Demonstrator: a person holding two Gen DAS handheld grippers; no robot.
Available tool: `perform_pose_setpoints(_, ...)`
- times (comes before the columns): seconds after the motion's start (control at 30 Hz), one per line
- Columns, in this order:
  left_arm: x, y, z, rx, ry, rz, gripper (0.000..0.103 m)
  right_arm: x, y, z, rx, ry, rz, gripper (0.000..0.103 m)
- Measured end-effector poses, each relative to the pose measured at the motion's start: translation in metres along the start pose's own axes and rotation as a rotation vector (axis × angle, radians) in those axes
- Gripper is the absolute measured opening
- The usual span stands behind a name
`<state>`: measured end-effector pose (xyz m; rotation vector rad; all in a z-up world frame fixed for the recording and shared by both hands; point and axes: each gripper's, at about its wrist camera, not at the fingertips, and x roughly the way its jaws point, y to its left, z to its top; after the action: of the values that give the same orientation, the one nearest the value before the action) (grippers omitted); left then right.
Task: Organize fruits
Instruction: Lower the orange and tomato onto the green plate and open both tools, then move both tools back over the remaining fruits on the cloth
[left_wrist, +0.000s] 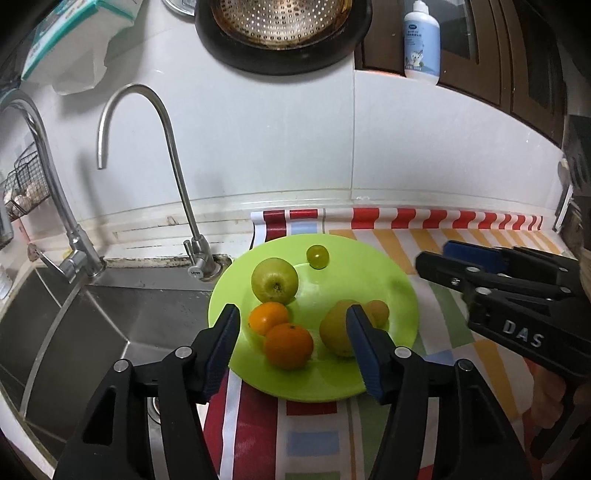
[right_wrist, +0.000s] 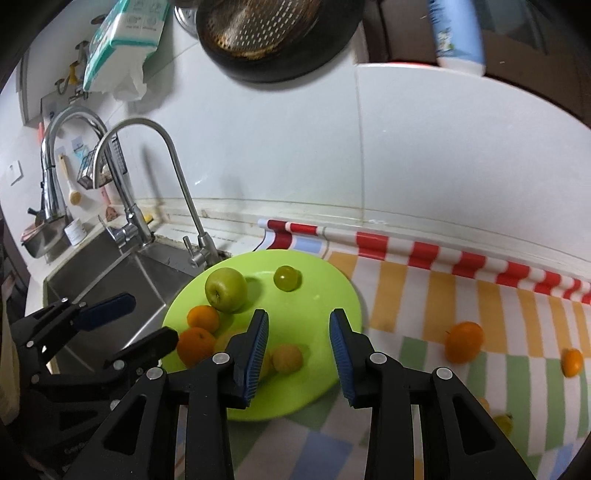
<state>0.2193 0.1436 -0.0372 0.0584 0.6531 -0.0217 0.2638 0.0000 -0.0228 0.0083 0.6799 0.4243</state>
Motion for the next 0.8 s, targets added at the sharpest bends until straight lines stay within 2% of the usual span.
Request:
perform_pose_setpoints(0.07, -0.007, -0.001, -0.001, -0.002, -0.006, -0.005, 0.065, -0.011, -0.001, -0.002, 0.008, -0.012, -0.016, 0.043)
perform_pose_setpoints(0.17, -0.019, -0.005, -0.003, 0.008, -0.023, -0.022, 0.073, -0.031, 0.0, -0.006, 0.023, -0.039, -0.051, 0.046)
perform_pose_setpoints(0.27, -0.031, -0.01, -0.003, 0.026, -0.042, -0.035, 0.077, -0.05, 0.0, -0.01, 0.032, -0.055, -0.083, 0.054)
perform_pose_setpoints(0.43, -0.05, -0.023, -0.001, 0.055, -0.076, -0.053, 0.09, -0.08, -0.004, -0.018, 0.05, -0.078, -0.151, 0.06)
perform_pose_setpoints(0.57, -0.064, -0.038, -0.002, 0.065, -0.097, -0.052, 0.094, -0.104, -0.013, -0.027, 0.066, -0.1, -0.198, 0.065)
perform_pose_setpoints(0.8, -0.091, -0.072, -0.009, 0.05, -0.134, -0.055, 0.098, -0.144, -0.034, -0.043, 0.046, -0.111, -0.209, 0.065)
